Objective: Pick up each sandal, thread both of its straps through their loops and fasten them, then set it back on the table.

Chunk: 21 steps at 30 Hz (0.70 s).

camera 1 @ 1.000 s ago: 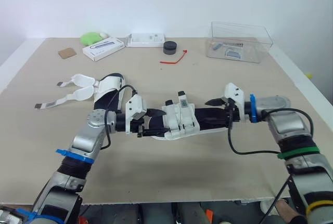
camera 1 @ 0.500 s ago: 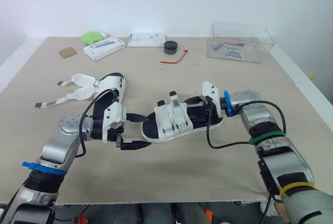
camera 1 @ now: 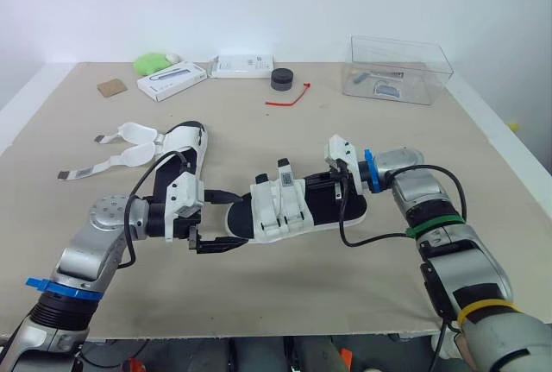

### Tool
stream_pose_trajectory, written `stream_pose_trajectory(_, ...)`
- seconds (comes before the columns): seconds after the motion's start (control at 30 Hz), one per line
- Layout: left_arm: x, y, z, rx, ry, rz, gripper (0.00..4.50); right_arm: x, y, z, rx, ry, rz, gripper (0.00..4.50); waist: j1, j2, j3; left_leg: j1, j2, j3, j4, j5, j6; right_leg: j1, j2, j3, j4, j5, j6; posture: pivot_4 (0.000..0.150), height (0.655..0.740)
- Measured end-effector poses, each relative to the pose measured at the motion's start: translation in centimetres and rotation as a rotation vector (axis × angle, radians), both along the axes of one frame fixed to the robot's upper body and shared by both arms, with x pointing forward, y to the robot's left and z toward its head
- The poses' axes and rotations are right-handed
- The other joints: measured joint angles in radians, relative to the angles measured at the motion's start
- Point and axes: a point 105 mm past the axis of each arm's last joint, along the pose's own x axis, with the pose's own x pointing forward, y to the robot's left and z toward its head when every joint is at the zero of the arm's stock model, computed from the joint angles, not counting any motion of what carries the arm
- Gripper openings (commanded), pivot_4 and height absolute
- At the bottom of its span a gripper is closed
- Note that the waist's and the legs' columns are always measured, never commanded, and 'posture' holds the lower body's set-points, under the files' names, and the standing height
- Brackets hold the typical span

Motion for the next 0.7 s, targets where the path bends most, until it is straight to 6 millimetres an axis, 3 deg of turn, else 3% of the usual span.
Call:
stream_pose_trajectory(0.07,0.0,0.0,0.0,-0.001,0.005,0.005,4.5,0.2,-0.2,0.2,0.043,0.035,-0.047,0.05,0.0,0.0,0.0,0.0,0.0,0.0,0.0,0.0,0.0,0.0,0.0,0.0,0.0,0.0,0.0,0.15,0.74)
stream_pose_trajectory(0.17,0.3,-0.1,0.2,-0.019,0.007,0.023,4.5,1.6,-1.9,2.2,0.19,0.068,-0.254,0.05,0.002,0.001,0.001,0.0,0.0,0.0,0.0,0.0,0.0,0.0,-0.002,0.0,0.0,0.0,0.0,0.15,0.74)
stream_pose_trajectory(0.23,0.6,-0.3,0.4,-0.045,-0.002,0.044,4.5,2.9,-4.6,4.1,0.318,0.07,-0.483,0.05,0.012,0.001,0.001,-0.001,-0.001,0.0,0.0,0.0,-0.001,0.0,-0.003,0.0,0.0,0.0,0.0,0.15,0.74)
stream_pose_trajectory(0.33,1.1,-0.5,0.6,-0.075,-0.011,0.088,4.5,3.3,-9.1,5.3,0.453,0.049,-0.844,0.05,0.023,0.001,0.0,-0.002,-0.001,-0.002,0.0,-0.001,-0.002,-0.001,-0.004,-0.002,0.0,-0.001,-0.001,0.15,0.74)
stream_pose_trajectory(0.43,1.2,-1.0,0.7,-0.106,-0.018,0.108,4.5,2.6,-11.1,4.0,0.505,0.068,-1.103,0.05,0.022,0.001,0.0,-0.002,-0.001,-0.001,-0.002,-0.001,-0.002,-0.002,-0.003,-0.001,0.0,-0.001,-0.001,0.15,0.74)
stream_pose_trajectory(0.57,1.0,-2.2,1.1,-0.144,-0.025,0.109,4.5,1.4,-11.1,1.9,0.537,0.106,-1.309,0.05,0.017,0.002,0.001,-0.003,0.0,0.0,-0.002,-0.001,-0.002,-0.003,0.0,0.001,0.0,-0.001,-0.001,0.15,0.74)
stream_pose_trajectory(0.7,0.7,-2.9,1.2,-0.148,-0.031,0.093,4.5,1.2,-10.8,0.9,0.505,0.126,-1.386,0.05,0.017,0.002,0.001,-0.003,-0.001,0.0,-0.002,0.002,-0.003,-0.004,0.006,0.003,0.001,0.0,0.001,0.15,0.74)
